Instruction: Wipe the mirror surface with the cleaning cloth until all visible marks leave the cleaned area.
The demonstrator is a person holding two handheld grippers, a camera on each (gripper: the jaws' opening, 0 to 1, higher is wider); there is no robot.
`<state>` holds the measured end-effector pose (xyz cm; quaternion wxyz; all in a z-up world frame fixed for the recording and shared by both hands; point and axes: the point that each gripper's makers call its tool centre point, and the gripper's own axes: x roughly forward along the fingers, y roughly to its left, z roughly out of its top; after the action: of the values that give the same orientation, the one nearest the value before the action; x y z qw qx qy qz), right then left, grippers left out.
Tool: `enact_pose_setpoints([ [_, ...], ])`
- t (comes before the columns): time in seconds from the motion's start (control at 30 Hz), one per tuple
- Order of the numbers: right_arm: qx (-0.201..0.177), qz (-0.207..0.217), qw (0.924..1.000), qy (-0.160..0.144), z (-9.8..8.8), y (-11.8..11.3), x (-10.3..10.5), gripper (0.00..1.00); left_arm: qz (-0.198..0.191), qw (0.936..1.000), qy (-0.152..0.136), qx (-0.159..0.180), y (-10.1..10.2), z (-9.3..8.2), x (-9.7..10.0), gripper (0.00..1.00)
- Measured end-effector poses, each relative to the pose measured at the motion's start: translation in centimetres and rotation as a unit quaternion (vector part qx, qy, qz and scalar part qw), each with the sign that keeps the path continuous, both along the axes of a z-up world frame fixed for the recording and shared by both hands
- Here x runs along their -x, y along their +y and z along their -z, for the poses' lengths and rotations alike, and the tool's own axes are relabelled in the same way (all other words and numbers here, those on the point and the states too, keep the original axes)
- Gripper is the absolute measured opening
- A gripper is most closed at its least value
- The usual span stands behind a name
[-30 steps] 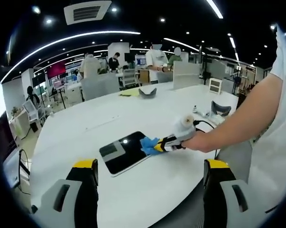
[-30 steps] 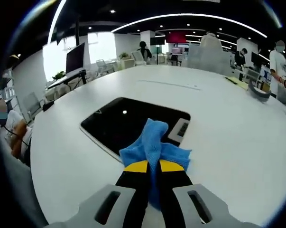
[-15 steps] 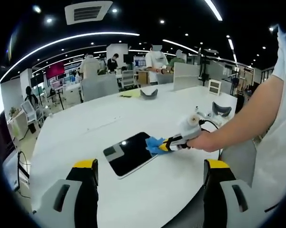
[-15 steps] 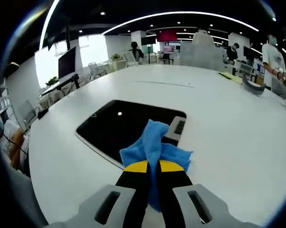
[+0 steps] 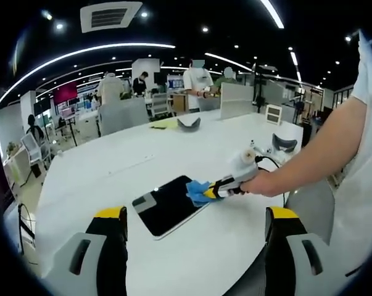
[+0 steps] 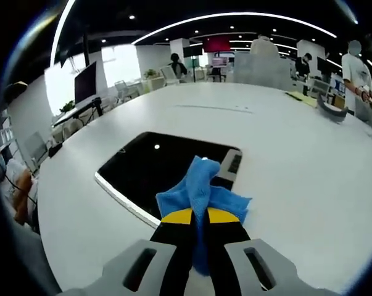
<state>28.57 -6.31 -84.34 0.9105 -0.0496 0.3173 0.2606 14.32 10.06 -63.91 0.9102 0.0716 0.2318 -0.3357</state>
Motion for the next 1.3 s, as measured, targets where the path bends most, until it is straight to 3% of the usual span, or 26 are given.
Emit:
enact_pose_setpoints([
  [1.3,0.009,-0.02,0.9997,-0.005,0.0,1.4,-4.7,0.02,-0.026,0.9995,0.013,0.014,1.6,1.2,-1.6,0.93],
])
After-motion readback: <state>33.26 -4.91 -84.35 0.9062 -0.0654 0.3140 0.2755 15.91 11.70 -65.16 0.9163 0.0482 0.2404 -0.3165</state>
